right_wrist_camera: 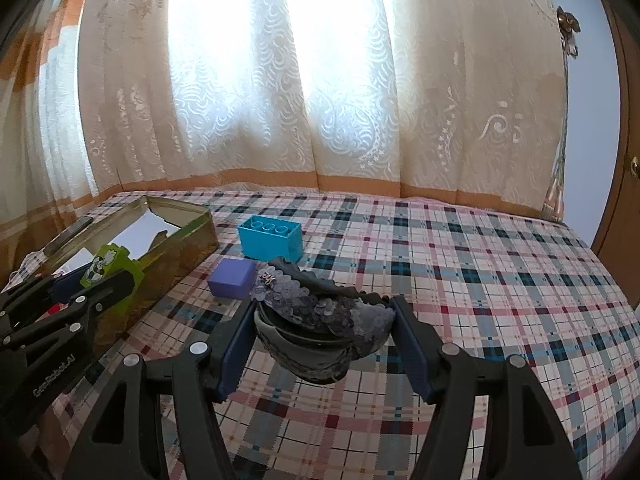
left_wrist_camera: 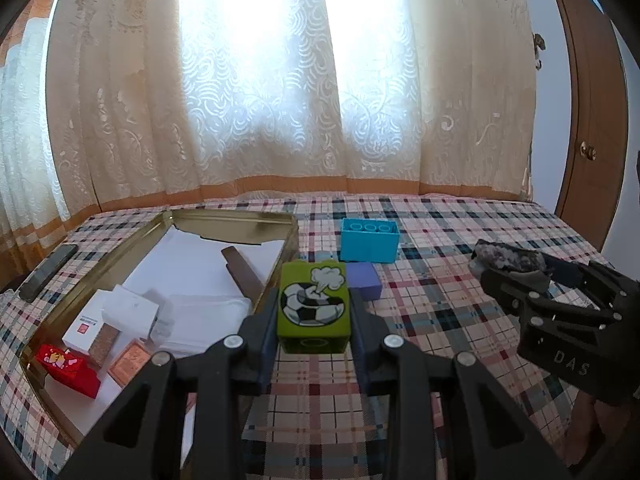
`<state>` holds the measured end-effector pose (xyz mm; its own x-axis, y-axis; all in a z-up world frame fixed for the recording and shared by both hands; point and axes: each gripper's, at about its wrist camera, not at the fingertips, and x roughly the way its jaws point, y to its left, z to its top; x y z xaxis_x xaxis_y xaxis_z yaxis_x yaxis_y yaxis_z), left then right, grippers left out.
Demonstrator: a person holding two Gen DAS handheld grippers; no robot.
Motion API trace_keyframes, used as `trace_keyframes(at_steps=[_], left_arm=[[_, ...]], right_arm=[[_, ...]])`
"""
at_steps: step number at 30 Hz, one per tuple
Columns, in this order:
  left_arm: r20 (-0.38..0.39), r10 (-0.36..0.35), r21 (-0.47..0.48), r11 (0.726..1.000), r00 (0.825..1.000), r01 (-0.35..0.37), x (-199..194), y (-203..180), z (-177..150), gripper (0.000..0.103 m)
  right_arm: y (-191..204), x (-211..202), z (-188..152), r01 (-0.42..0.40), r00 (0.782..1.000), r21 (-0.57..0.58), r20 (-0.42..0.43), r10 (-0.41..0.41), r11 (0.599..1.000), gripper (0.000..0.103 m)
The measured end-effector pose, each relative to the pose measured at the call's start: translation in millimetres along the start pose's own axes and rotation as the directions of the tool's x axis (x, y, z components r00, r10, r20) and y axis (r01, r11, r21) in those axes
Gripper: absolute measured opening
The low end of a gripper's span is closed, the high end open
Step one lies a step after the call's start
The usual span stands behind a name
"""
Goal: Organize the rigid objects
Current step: 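Carry the grey pouch and green block toward the gold tray with both grippers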
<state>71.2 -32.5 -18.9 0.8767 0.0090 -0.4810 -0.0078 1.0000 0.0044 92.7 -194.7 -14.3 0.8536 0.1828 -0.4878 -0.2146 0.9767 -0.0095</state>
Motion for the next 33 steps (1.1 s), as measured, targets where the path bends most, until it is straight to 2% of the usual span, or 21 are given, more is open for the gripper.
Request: trace_keyframes(at_steps=[15, 33], left_arm=[[0.030, 0.002, -0.009, 1.000, 1.000, -0.002, -11, 6, -3, 0.031], [0.049, 0.006, -0.022, 1.000, 0.999, -0.005, -24, 18, -8, 0.031]], right_arm=[[12, -13, -2, -0.019, 0.998, -0.034, 0.065, 0.021, 0.999, 0.067], [25, -23, -5, -0.042, 0.994, -0.052, 0.098, 0.047, 0.998, 0.067]])
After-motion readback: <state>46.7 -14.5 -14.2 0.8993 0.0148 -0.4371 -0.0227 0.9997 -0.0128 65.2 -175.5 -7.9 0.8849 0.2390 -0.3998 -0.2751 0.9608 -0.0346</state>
